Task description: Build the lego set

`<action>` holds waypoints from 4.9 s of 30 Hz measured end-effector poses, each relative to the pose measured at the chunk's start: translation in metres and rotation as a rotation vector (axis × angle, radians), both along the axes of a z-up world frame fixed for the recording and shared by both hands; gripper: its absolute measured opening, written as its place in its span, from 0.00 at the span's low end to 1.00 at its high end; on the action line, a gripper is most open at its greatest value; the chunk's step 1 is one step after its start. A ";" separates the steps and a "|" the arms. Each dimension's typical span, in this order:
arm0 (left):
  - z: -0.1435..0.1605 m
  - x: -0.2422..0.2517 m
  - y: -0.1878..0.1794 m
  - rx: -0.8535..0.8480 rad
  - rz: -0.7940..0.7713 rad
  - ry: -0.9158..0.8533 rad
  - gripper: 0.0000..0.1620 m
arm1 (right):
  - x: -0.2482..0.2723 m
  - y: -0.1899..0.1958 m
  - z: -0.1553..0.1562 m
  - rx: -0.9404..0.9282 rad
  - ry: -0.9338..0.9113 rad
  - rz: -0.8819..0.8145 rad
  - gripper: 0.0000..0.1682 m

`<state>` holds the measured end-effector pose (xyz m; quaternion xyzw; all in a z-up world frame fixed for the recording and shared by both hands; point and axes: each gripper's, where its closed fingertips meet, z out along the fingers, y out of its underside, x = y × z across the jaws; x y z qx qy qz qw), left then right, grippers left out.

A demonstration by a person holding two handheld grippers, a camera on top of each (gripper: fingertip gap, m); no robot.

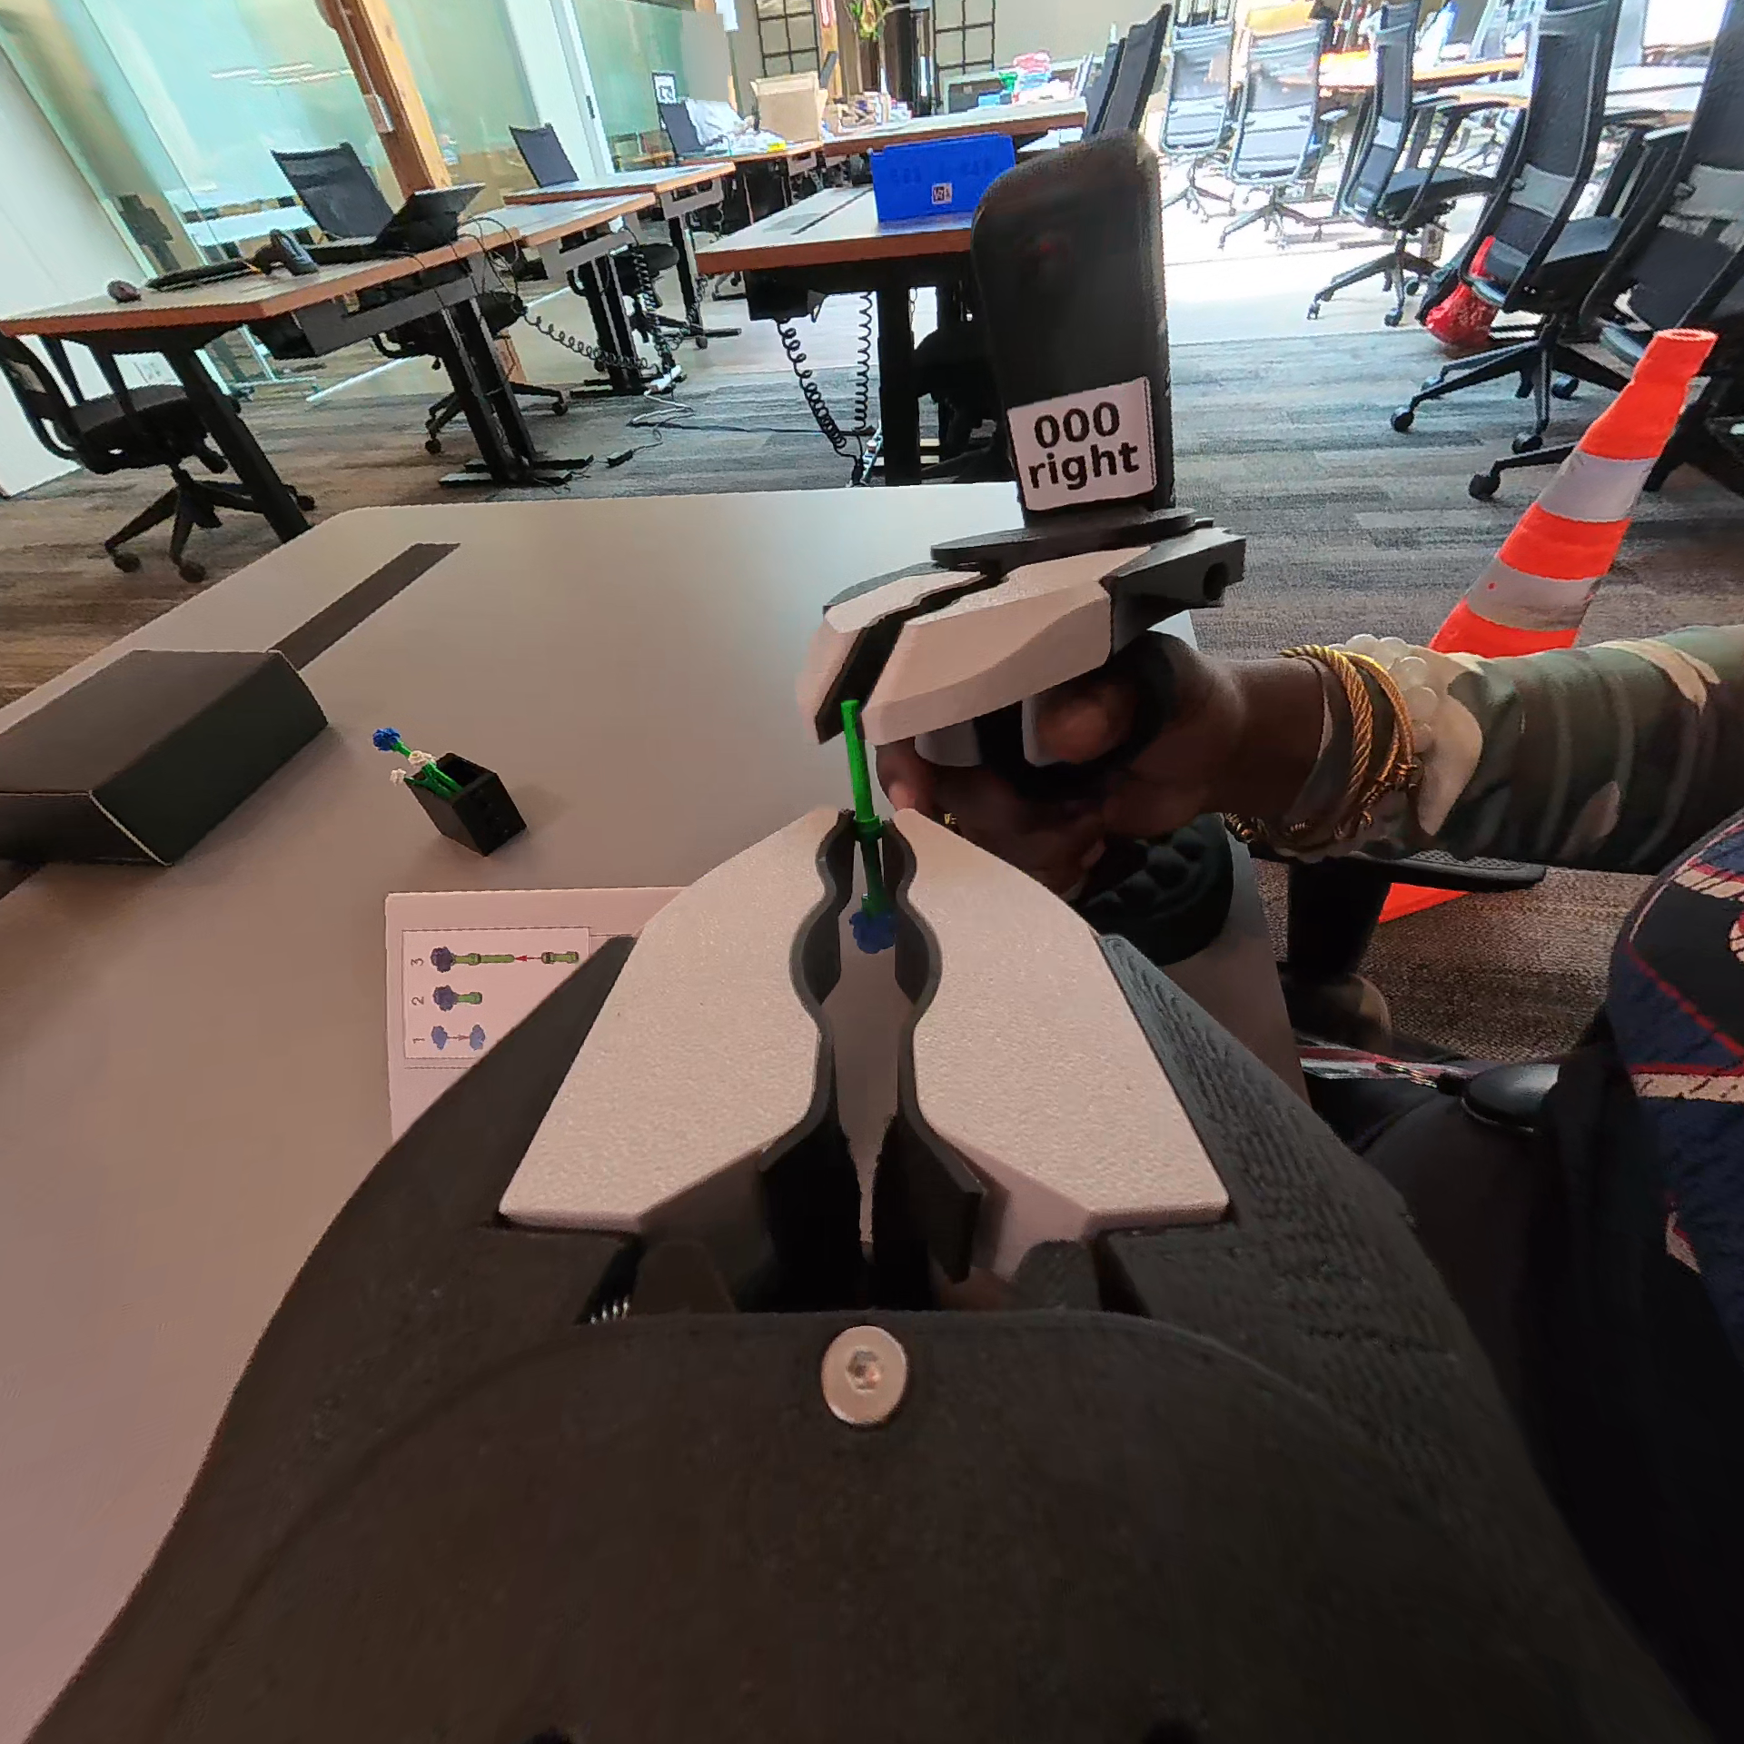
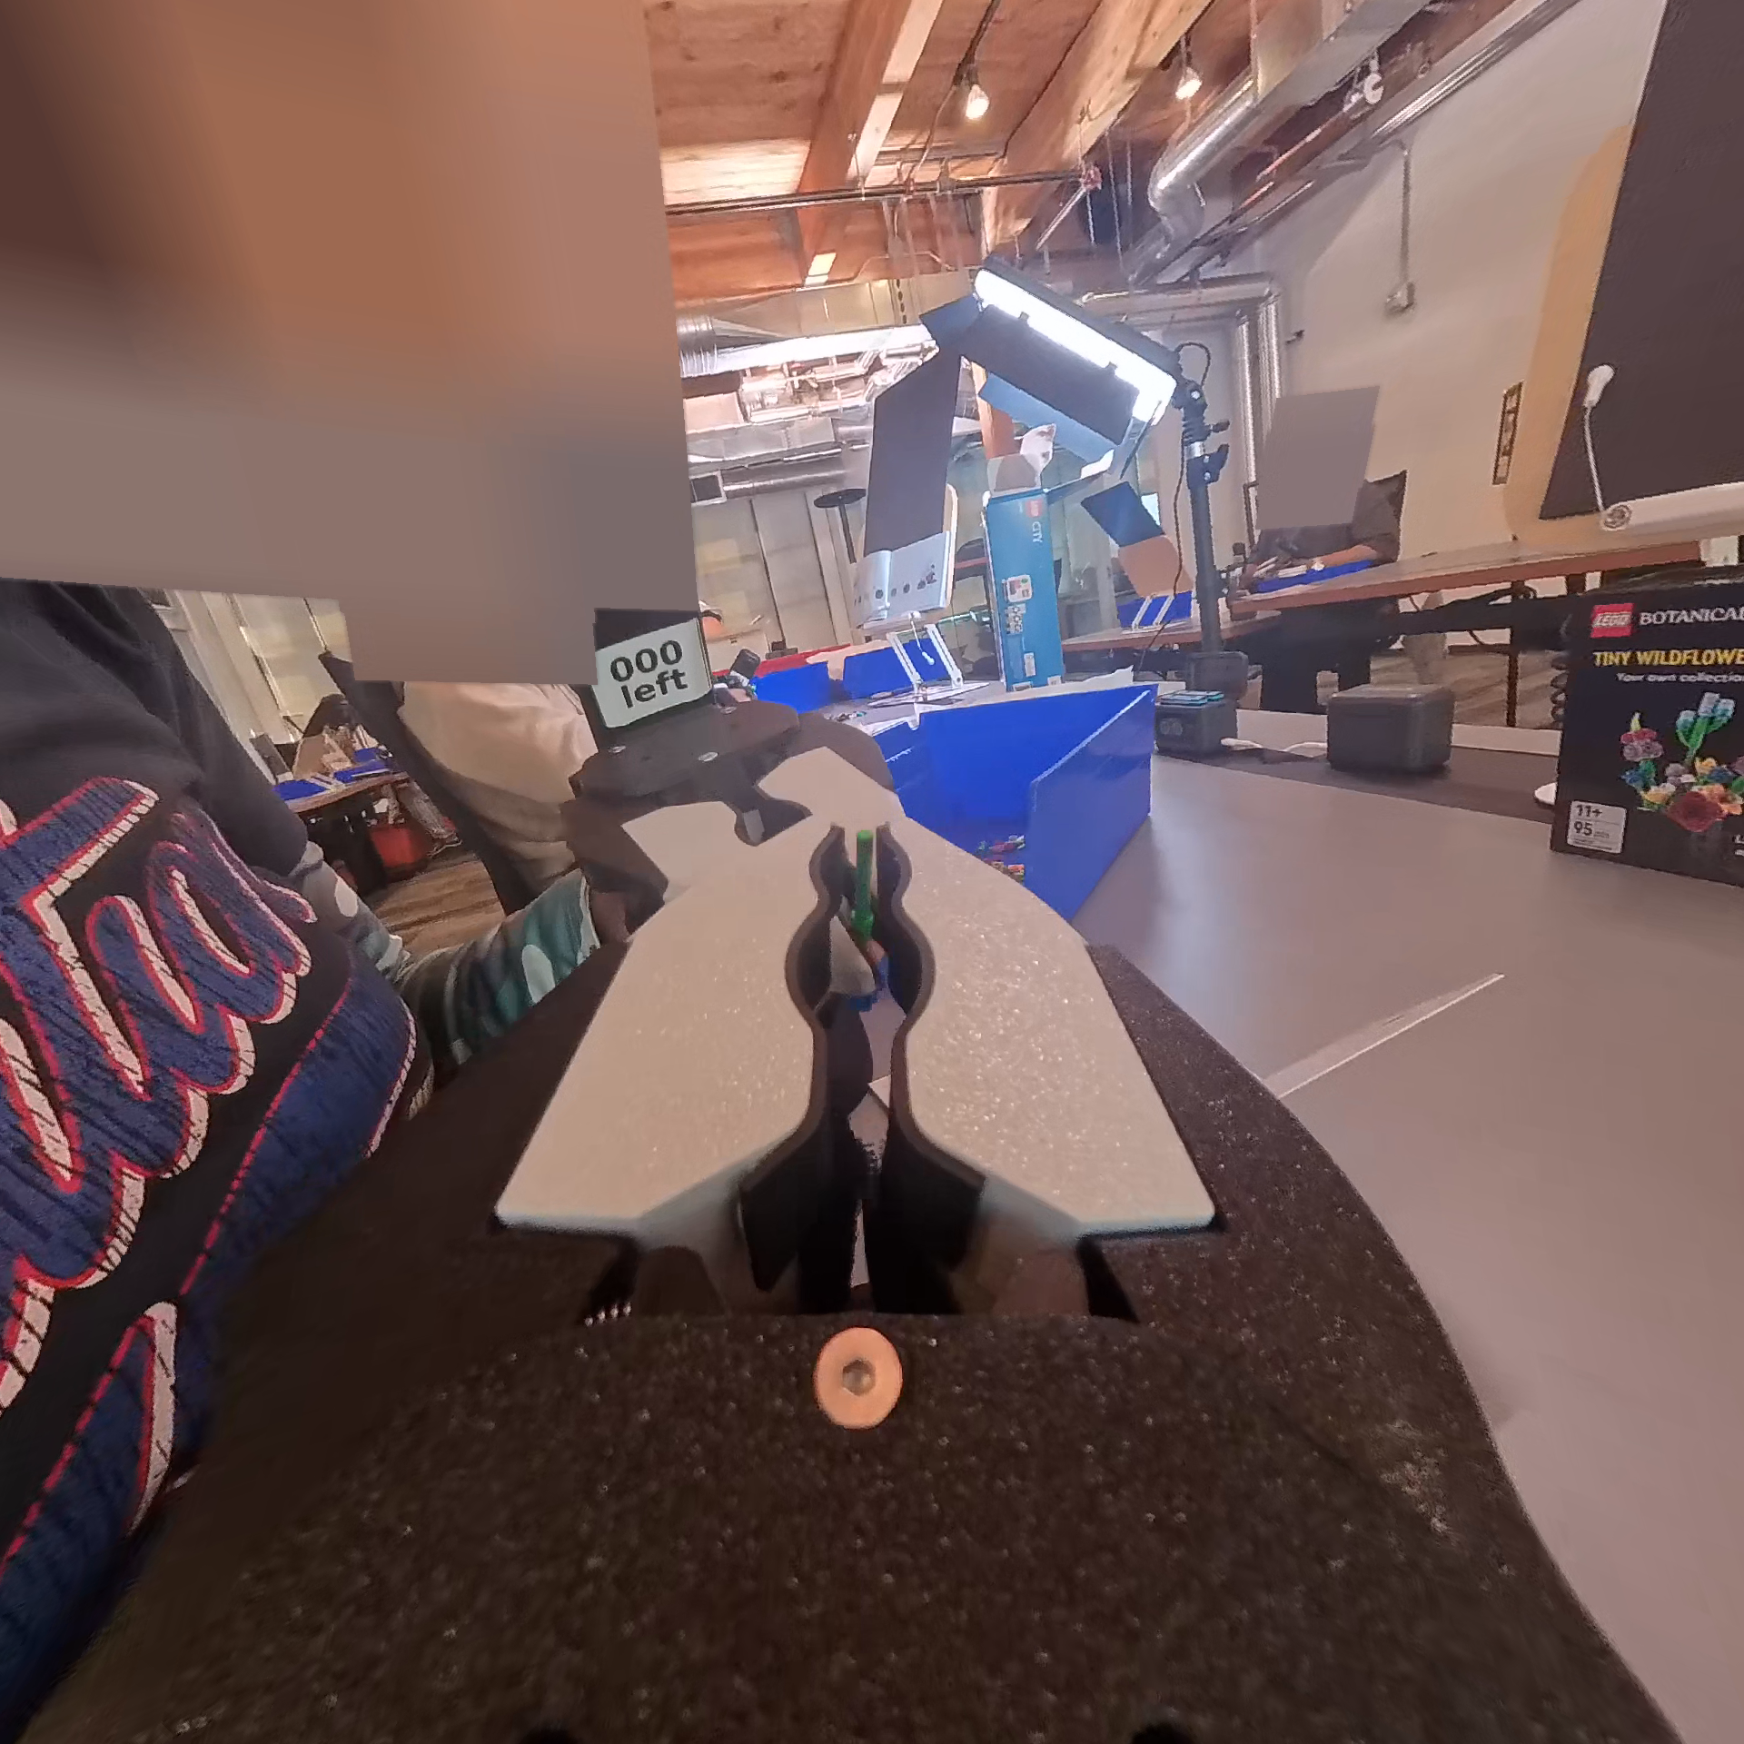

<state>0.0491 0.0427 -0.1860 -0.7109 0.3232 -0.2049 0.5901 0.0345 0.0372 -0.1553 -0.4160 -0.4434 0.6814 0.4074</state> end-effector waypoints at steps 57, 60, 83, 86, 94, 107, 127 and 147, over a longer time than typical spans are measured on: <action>-0.007 -0.068 0.007 0.042 0.148 -0.246 0.02 | 0.111 0.055 -0.110 0.472 -1.373 -0.155 0.02; -0.013 -0.062 0.006 0.033 0.126 -0.211 0.02 | 0.127 0.052 -0.127 0.470 -1.445 -0.088 0.02; -0.011 -0.033 -0.005 0.021 -0.034 -0.244 0.02 | 0.112 0.050 -0.125 0.296 -1.136 -0.096 0.02; -0.012 -0.023 -0.007 -0.022 -0.078 -0.288 0.02 | 0.070 0.041 -0.055 0.027 -0.613 -0.119 0.02; -0.015 -0.013 -0.009 -0.119 -0.139 -0.376 0.01 | 0.010 0.023 0.002 -0.430 0.055 -0.018 0.02; -0.021 -0.012 -0.010 -0.286 -0.191 -0.495 0.01 | -0.027 0.004 -0.021 -0.416 0.018 -0.058 0.02; -0.025 -0.018 -0.004 -0.369 -0.178 -0.594 0.01 | -0.037 0.010 -0.030 -0.442 0.024 -0.129 0.02; -0.037 -0.012 -0.003 -0.514 -0.214 -0.605 0.01 | -0.036 0.010 -0.048 -0.436 -0.128 -0.225 0.02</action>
